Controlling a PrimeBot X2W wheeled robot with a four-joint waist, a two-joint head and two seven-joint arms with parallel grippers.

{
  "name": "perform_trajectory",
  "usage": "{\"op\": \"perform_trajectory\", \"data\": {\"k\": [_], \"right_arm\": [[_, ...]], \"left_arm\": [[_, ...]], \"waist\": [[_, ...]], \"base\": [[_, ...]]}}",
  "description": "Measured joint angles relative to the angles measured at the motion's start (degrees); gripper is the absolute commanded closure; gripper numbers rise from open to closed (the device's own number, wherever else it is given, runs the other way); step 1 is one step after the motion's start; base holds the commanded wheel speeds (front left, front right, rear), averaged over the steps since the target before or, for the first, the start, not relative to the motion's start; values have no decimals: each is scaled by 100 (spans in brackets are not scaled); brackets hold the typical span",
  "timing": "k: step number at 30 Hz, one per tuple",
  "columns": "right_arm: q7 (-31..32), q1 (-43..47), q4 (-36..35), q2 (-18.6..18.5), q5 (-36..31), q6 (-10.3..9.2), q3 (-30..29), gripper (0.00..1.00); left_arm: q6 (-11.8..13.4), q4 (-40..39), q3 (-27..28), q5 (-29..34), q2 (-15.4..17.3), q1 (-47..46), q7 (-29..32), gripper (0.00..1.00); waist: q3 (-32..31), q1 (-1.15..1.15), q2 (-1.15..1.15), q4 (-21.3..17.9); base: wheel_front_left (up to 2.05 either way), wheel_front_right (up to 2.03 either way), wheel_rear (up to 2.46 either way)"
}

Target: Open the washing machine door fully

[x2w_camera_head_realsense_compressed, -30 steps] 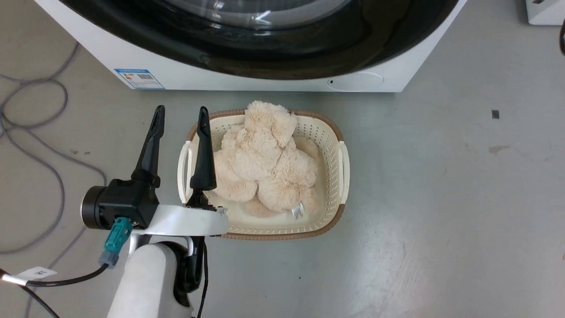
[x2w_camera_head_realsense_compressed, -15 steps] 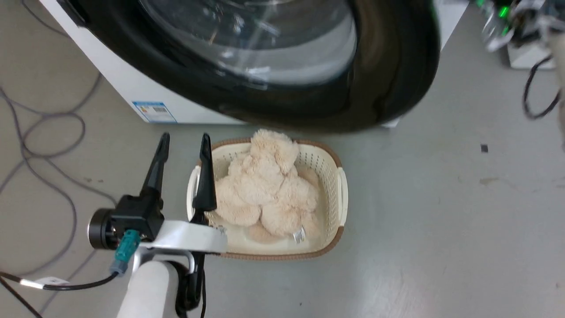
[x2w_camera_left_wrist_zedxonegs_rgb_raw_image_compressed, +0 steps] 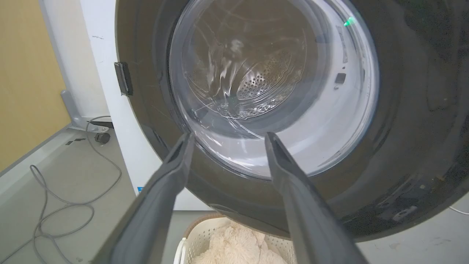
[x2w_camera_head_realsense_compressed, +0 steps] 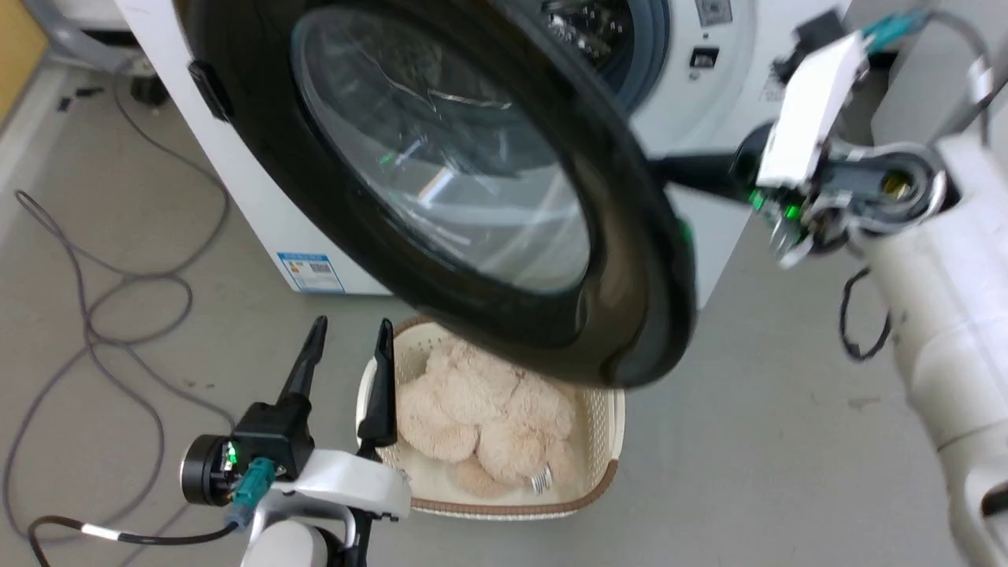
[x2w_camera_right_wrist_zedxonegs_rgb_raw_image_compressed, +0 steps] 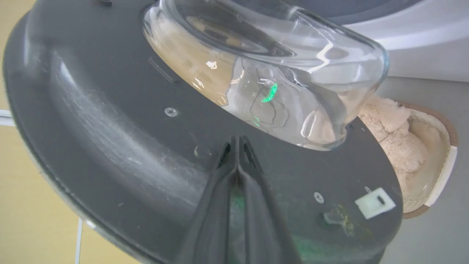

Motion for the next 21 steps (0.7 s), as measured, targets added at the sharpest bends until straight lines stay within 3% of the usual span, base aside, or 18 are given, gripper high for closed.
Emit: {"op": "perform_trajectory", "data": {"k": [21], "right_arm": [[704, 1596, -1397, 567, 338, 0, 367, 100]], "left_arm": [[-85, 218, -41, 65, 0, 319, 0, 0]], "waist": [[-502, 0, 0, 74]], "base": [[0, 0, 0]]}}
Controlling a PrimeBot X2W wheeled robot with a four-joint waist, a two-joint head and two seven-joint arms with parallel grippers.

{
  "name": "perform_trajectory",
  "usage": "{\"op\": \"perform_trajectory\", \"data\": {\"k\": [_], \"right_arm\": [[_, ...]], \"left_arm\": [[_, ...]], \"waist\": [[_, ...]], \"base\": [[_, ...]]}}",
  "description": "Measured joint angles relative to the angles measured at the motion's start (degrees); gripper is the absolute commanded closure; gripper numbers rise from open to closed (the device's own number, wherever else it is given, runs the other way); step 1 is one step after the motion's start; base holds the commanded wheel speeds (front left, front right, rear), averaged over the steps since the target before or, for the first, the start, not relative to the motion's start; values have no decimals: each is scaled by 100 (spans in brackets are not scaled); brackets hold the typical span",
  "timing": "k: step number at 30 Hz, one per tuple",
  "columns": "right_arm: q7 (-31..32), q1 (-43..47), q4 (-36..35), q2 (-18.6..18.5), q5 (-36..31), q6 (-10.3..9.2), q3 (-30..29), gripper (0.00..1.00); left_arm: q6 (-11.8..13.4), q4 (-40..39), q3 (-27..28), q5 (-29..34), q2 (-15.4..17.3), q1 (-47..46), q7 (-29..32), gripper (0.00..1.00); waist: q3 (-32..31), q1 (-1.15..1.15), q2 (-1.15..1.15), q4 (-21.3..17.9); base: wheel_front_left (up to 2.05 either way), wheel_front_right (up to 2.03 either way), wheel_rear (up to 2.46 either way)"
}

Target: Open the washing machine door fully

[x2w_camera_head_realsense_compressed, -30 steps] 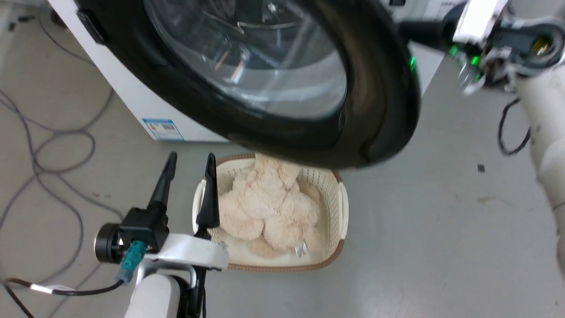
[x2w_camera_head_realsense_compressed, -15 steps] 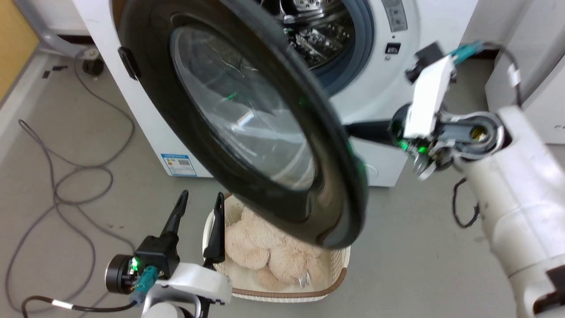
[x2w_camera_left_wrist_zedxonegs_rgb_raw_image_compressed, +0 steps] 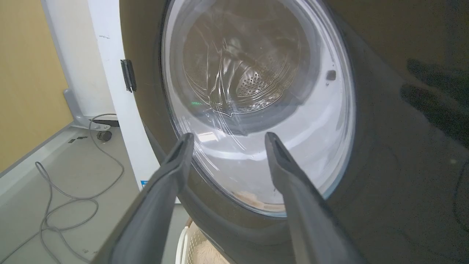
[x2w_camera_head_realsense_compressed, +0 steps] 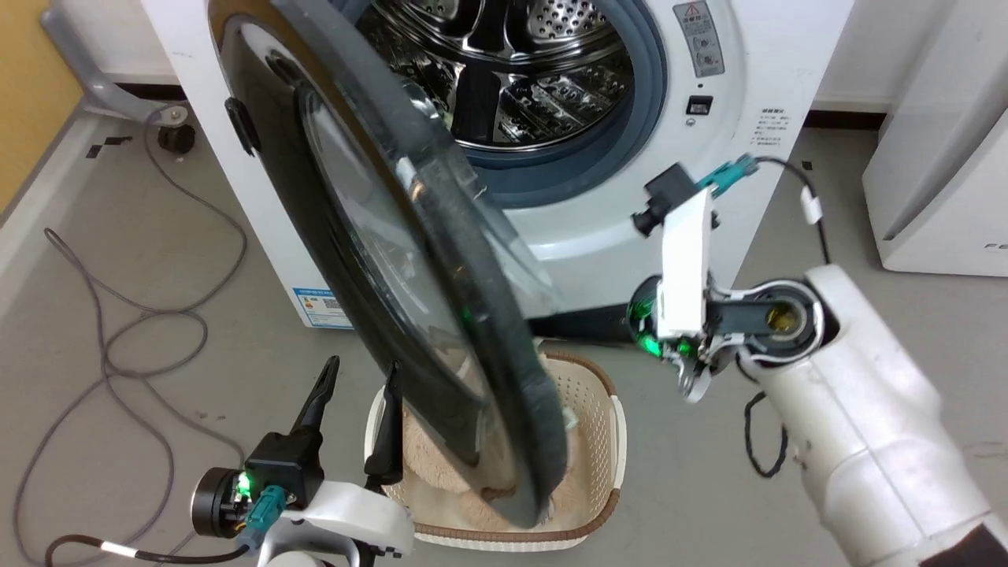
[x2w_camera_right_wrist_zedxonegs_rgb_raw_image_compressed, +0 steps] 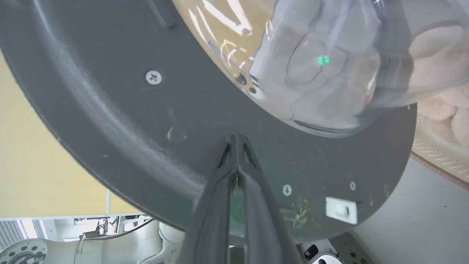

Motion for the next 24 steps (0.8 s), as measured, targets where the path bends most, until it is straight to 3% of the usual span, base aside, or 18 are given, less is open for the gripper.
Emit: {"op": "perform_trajectory", "data": {"k": [10, 17, 18, 20, 24], "right_arm": [[76, 450, -516, 141, 247, 0, 368, 100], [-666, 753, -743, 168, 319, 1, 269, 100], [-835, 834, -814, 169, 318, 0, 202, 80], [-1244, 1038, -1003, 170, 296, 1, 47, 0], [-2029, 1623, -1362, 123, 208, 0, -285, 0]], "left_arm": [[1, 34, 13, -2, 0, 30, 0, 0], [7, 43, 13, -18, 0, 62, 0, 0], [7, 44, 16, -35, 0, 74, 0, 0], [8, 52, 32, -49, 0, 108, -1, 0], [33, 87, 105, -44, 1, 142, 0, 0]], "waist": [[-65, 0, 0, -2], [-87, 0, 0, -25], [-99, 0, 0, -33], [-124, 0, 0, -49], [-195, 0, 0, -115]], "base": [[0, 0, 0], [0, 0, 0], [0, 0, 0], [0, 0, 0], [0, 0, 0]]}}
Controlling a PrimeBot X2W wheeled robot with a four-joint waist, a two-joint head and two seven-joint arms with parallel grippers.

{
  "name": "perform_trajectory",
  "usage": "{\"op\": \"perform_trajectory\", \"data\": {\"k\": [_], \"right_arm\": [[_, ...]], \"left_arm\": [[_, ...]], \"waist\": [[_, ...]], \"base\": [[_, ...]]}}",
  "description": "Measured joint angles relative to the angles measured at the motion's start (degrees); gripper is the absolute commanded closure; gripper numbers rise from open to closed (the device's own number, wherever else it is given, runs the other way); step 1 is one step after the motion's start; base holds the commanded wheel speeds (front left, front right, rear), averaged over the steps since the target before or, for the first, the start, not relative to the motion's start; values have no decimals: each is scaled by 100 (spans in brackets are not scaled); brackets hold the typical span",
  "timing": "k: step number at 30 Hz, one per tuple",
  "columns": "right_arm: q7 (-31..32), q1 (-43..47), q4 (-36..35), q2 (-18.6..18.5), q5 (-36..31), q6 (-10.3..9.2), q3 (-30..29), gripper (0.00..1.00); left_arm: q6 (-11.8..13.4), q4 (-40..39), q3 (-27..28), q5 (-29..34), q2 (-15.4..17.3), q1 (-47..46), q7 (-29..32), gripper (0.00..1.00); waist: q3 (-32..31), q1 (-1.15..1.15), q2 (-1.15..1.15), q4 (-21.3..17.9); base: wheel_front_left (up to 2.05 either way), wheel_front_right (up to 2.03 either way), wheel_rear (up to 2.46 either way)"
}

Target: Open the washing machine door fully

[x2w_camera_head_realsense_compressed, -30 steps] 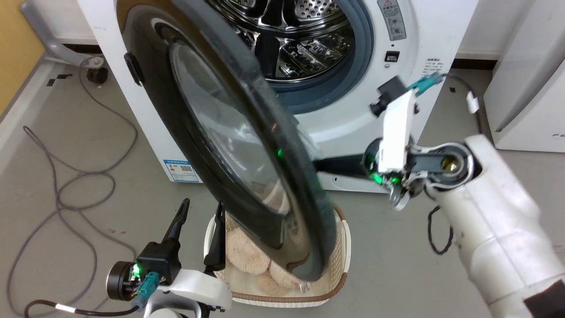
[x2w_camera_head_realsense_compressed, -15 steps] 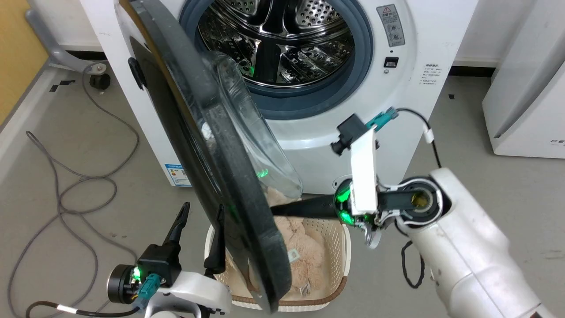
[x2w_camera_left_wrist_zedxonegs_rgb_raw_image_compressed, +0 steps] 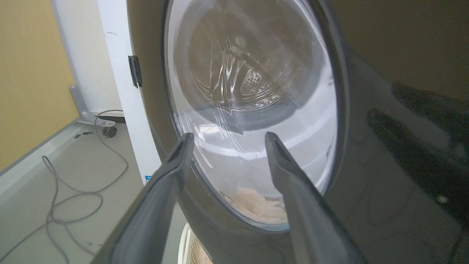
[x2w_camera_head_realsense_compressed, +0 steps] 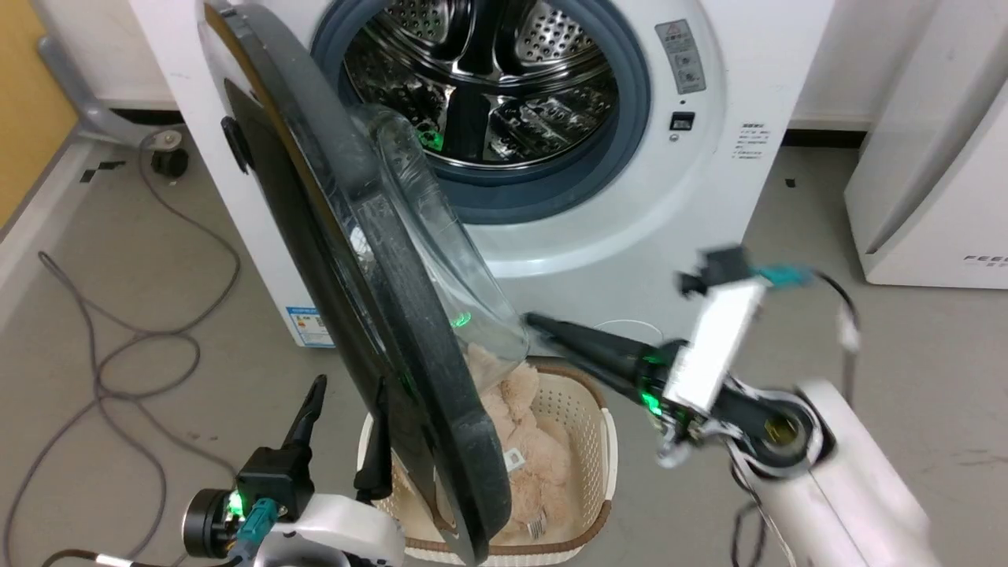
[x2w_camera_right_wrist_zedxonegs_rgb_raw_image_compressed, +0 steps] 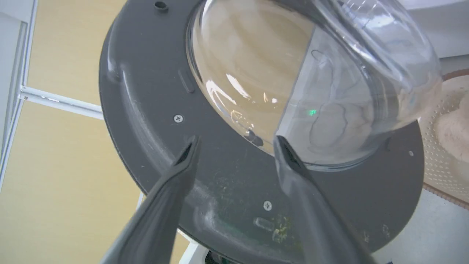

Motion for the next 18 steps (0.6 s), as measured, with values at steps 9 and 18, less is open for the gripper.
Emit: {"op": "perform_trajectory", "data": {"k": [9, 18], "right_arm": [[-2216, 1424, -229, -244, -746, 0, -775, 0], [-4608, 2392, -207, -405, -2583, 1, -1308, 0]], "left_arm": [[-11, 100, 122, 60, 13, 200, 0, 0], [-53, 149, 219, 140, 38, 215, 0, 0]], "waist": [[-202, 0, 0, -138], [-284, 0, 0, -214]], "base": [[0, 0, 0], [0, 0, 0]]}}
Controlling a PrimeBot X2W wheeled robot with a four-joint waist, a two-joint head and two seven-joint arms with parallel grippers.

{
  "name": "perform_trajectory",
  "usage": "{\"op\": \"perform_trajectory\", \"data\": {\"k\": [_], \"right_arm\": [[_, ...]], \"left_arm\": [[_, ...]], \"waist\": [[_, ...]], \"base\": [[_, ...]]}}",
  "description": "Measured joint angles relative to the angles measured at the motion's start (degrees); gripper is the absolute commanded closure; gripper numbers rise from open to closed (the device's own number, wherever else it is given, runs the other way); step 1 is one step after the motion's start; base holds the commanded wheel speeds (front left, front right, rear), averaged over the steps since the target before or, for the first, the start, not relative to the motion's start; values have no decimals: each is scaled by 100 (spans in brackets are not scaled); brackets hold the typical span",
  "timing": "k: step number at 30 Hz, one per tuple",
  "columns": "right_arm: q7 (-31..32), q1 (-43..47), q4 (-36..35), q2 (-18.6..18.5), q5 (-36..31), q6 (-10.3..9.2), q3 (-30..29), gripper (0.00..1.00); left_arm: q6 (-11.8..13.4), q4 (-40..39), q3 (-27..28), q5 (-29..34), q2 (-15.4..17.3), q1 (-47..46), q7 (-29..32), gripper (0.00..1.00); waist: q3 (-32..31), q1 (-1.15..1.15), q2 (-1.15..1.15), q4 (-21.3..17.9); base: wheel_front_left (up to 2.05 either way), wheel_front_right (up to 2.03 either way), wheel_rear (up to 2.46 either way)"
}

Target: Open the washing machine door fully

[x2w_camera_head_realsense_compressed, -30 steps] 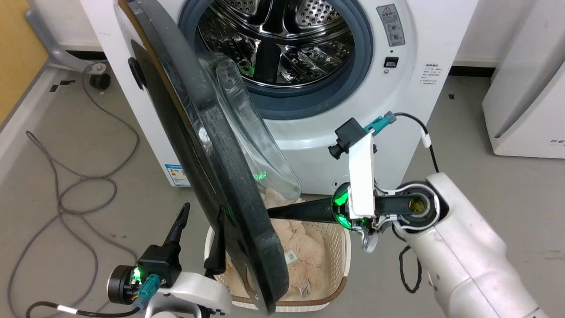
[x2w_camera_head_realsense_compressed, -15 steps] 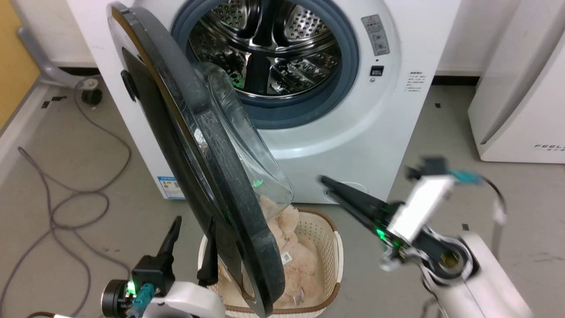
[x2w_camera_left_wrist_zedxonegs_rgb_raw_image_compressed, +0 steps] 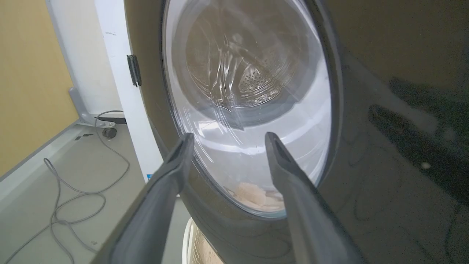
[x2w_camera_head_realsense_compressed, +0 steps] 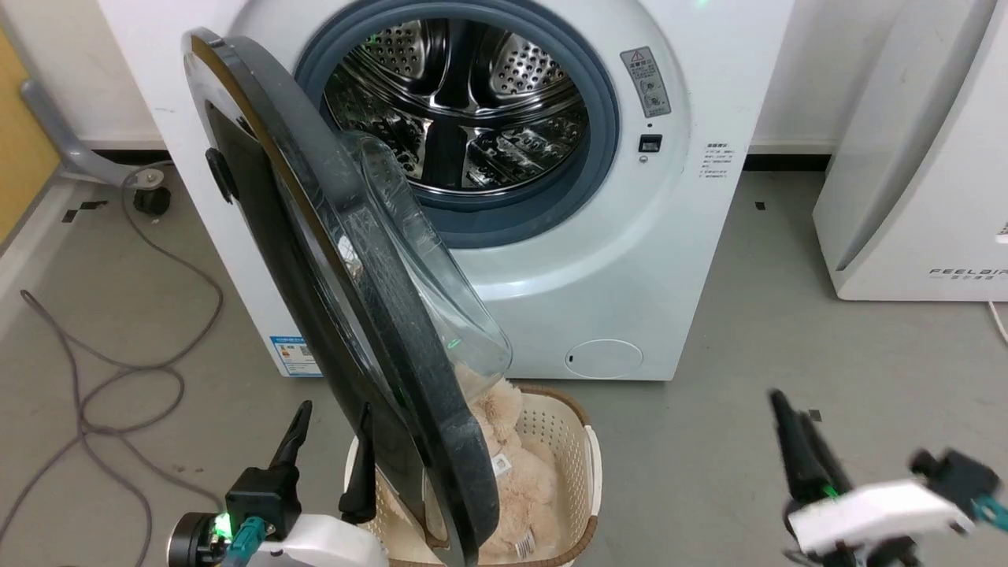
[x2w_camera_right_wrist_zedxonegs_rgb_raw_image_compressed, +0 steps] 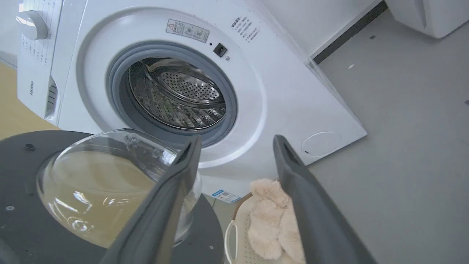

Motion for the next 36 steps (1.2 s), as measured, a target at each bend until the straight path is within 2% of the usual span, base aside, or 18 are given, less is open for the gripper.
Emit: {"op": "perform_trajectory", "data": {"k": [1, 4, 7, 9, 13, 16, 26, 27, 29, 36], "right_arm": [[-537, 244, 56, -49, -1065, 0, -274, 0], [-735, 407, -60, 10, -2216, 0, -808, 0], [-790, 543, -503, 188, -3416, 0, -1283, 0], [-797, 639, -887, 299, -4167, 0, -1436, 0], [-670, 834, -1579, 421, -5259, 0, -1433, 0], [-459, 1012, -1963, 437, -5731, 0, -1289, 0], [-180, 1384, -2042, 453, -5604, 1, -1085, 0], [-180, 1384, -2031, 453, -5601, 1, -1083, 0], [-181, 1384, -2015, 453, -5597, 1, -1081, 0], [-186, 1383, -1983, 453, -5526, 1, -1090, 0]], "left_arm": [[-16, 12, 40, 15, 29, 1, 0, 0], [-45, 13, 73, 16, 42, 2, 0, 0], [-46, 13, 100, 19, 42, 3, -1, 0], [-47, 14, 125, 19, 41, 3, 0, 0], [-49, 16, 144, 26, 42, 4, 0, 0], [-52, 23, 152, 35, 41, 4, 0, 0], [-101, 68, 162, 75, 38, 4, 0, 0], [-101, 74, 160, 75, 37, 4, 0, 7], [-103, 85, 162, 75, 37, 4, 0, 100], [-135, 58, 182, 75, 33, 4, 0, 100]], "waist": [[-23, 0, 0, -24], [-36, 0, 0, -52], [-42, 0, 0, -80], [-41, 0, 0, -94], [-32, 0, 0, -100], [-20, 0, 0, -92], [11, 0, 0, -66], [11, 0, 0, -68], [10, 0, 0, -74], [-9, 0, 0, -84]], "base": [[0, 0, 0], [0, 0, 0], [0, 0, 0], [0, 0, 0], [0, 0, 0], [0, 0, 0], [0, 0, 0], [0, 0, 0], [0, 0, 0], [0, 0, 0]]}}
